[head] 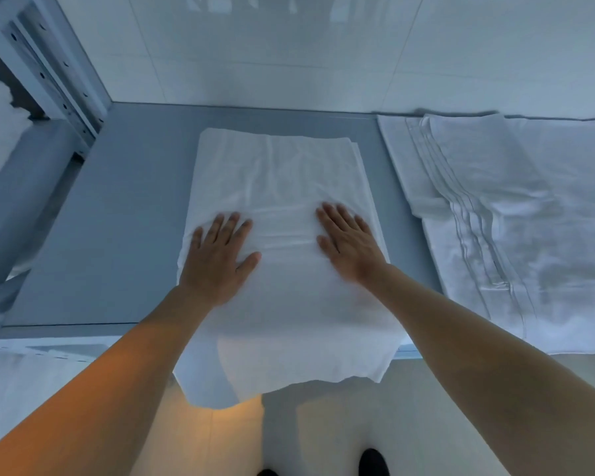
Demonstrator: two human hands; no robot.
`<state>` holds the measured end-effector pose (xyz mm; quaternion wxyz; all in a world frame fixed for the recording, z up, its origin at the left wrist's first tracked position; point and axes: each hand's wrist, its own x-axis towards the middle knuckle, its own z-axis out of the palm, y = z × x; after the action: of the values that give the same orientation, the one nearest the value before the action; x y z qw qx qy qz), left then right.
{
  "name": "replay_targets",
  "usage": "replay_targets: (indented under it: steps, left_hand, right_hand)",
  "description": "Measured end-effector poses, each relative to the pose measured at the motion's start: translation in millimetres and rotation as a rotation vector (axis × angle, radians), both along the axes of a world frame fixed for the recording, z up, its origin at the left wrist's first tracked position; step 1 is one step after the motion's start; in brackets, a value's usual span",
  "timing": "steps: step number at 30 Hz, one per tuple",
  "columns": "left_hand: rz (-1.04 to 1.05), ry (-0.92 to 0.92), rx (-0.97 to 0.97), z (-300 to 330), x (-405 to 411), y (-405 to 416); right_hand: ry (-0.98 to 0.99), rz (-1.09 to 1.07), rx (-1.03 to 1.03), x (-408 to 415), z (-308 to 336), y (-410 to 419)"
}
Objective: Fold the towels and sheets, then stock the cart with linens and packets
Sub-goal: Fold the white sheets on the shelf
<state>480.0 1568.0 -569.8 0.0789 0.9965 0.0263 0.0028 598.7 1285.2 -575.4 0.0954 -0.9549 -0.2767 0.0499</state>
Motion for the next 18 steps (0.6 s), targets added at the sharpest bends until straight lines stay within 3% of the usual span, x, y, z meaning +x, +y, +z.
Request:
replay_targets:
  steps: [18]
  left_hand:
    - [-0.065, 0.122, 0.057, 0, -137, -41]
  right_hand:
    - [0.064, 0.103, 0.009, -137, 7, -60]
